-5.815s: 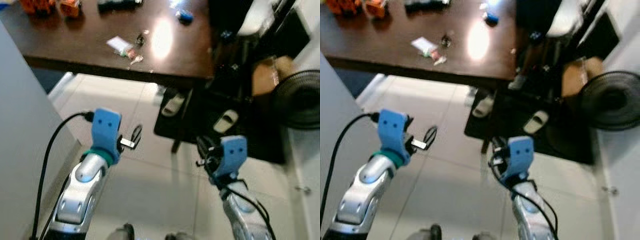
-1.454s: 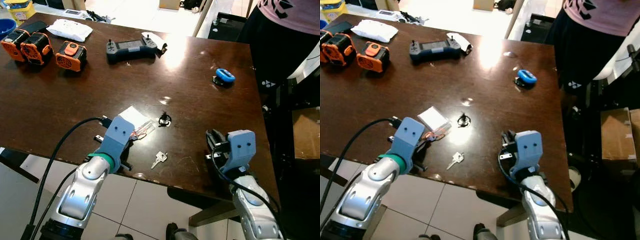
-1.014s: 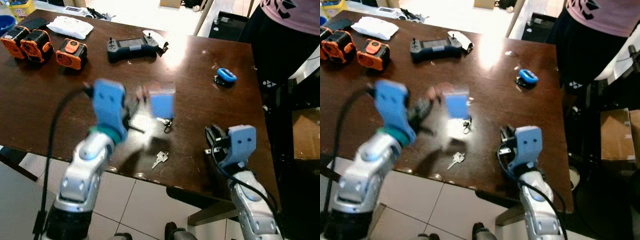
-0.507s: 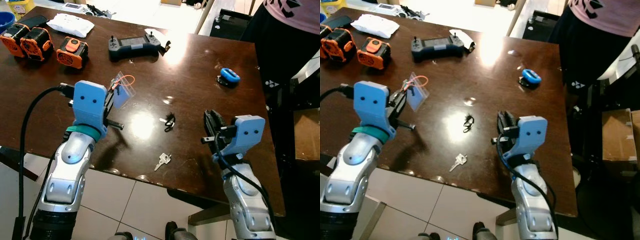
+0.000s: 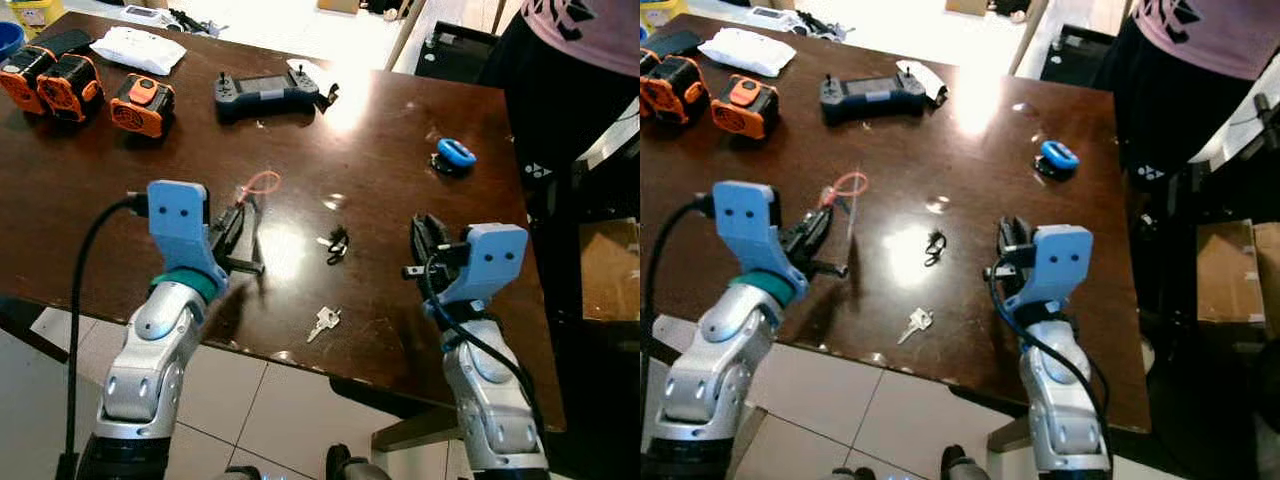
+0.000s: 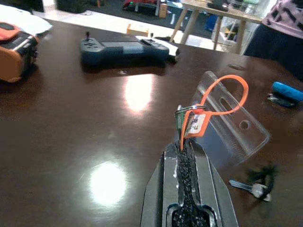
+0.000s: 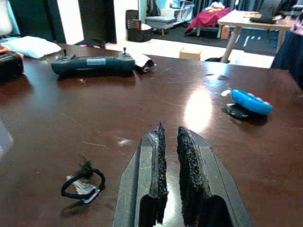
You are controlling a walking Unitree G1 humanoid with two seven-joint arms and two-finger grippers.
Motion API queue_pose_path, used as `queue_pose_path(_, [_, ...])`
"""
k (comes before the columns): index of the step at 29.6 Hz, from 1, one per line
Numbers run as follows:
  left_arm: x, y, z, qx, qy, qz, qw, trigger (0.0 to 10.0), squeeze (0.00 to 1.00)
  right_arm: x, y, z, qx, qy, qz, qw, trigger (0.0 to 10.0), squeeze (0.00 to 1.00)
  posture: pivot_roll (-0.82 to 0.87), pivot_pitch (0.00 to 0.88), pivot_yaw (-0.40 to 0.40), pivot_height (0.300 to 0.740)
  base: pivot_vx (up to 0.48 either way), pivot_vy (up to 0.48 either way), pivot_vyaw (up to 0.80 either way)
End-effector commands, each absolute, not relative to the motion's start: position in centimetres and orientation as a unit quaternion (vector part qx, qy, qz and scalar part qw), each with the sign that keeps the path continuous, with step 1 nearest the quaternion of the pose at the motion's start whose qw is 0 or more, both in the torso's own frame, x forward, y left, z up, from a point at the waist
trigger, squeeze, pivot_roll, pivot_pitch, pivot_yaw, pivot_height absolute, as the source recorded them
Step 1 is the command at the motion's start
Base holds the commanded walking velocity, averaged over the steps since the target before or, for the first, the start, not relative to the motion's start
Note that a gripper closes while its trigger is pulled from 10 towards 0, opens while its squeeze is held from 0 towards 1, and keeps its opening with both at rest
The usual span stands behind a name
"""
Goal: Hang keys on a hook
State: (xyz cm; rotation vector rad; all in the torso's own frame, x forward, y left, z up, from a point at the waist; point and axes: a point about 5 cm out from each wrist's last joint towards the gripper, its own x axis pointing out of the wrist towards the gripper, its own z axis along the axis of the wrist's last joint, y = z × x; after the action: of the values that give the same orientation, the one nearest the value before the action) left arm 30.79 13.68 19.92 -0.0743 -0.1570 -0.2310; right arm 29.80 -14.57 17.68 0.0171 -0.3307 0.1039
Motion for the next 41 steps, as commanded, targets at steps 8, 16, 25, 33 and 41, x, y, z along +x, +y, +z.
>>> queue_pose_path(8, [32.0,15.3,20.6,0.062,-0.068,0.014,0.996,10.0,0.0,29.9,-15.2,17.3,-0.016,-0.154,0.032,0.987,10.0,0.0,-0.07,0.122,-0.001,0.74,0.0,0.0,0.0])
queue_pose_path(16, [31.8,16.4,20.5,0.077,-0.053,0.054,0.994,10.0,0.0,29.8,-15.3,17.2,-0.016,-0.151,0.027,0.988,10.0,0.0,-0.07,0.127,-0.002,0.74,0.0,0.0,0.0])
queue_pose_path(25, [31.0,15.9,19.6,0.045,-0.06,0.007,0.997,10.0,0.0,30.0,-14.9,17.2,-0.014,-0.152,0.034,0.988,10.0,0.0,-0.05,0.132,-0.006,0.74,0.0,0.0,0.0])
queue_pose_path(33, [30.9,15.8,19.5,0.062,-0.057,0.014,0.996,10.0,0.0,30.0,-14.7,17.2,-0.014,-0.153,0.037,0.987,10.0,0.0,-0.04,0.134,-0.006,0.74,-0.216,0.0,0.0])
queue_pose_path(41, [30.8,15.7,19.5,0.058,-0.061,0.01,0.996,10.0,0.0,30.0,-14.6,17.2,-0.014,-0.152,0.04,0.987,10.0,0.0,-0.04,0.136,-0.005,0.74,-0.411,0.0,0.0])
